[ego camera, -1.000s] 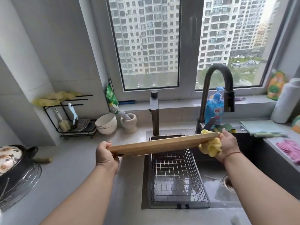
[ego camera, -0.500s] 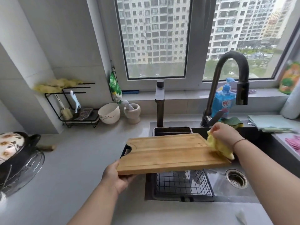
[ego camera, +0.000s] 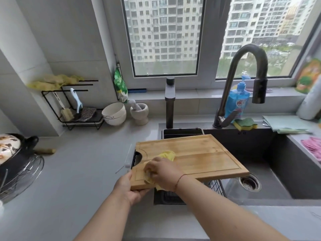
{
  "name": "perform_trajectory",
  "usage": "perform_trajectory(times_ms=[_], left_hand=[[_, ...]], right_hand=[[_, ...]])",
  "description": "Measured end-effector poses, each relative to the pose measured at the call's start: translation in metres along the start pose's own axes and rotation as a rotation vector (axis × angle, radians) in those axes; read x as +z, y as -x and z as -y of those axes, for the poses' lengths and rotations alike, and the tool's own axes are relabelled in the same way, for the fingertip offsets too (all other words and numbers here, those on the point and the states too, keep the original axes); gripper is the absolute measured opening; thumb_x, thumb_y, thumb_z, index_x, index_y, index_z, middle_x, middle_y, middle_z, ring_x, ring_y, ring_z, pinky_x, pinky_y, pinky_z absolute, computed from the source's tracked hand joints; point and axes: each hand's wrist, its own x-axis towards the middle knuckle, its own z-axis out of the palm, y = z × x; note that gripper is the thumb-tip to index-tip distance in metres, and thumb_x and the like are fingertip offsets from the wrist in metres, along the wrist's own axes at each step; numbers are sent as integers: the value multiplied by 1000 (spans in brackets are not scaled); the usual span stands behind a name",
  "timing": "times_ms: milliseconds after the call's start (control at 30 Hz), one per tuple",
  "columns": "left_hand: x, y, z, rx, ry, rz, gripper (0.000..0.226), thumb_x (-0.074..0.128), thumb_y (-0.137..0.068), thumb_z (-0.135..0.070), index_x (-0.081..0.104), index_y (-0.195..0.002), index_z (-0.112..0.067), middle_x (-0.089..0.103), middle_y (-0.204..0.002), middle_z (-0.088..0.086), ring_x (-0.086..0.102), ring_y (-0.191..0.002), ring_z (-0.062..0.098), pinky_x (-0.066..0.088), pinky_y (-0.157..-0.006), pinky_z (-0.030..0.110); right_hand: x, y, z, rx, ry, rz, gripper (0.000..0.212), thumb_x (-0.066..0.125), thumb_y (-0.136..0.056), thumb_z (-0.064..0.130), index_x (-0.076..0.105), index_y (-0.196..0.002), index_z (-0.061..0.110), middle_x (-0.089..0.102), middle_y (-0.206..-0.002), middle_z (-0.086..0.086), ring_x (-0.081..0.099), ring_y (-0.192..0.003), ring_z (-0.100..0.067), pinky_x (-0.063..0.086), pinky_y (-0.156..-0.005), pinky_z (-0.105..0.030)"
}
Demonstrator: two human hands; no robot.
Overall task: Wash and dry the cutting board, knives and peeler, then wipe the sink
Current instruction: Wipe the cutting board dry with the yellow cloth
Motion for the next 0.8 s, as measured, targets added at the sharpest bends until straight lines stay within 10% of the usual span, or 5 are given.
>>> perform_trajectory(times_ms=[433, 800], left_hand=[[12, -4, 4, -58, -90, -94, 28, 46, -101, -27, 56, -117, -7, 62, -107, 25, 62, -90, 45, 53, -55, 58], [7, -11, 14, 71, -236, -105, 38, 50, -97, -44, 63, -102, -8, 69, -86, 18, 66, -80, 35, 56, -65, 49]], right_hand=[[-53, 34, -153, 492, 41, -171, 30, 43, -98, 39, 57, -121, 26, 54, -118, 0, 53, -98, -18, 49, -89, -36], [19, -31, -26, -64, -174, 8, 37, 55, -92, 27, 51, -128, 27, 43, -133, 1, 44, -118, -21, 40, -103, -36]])
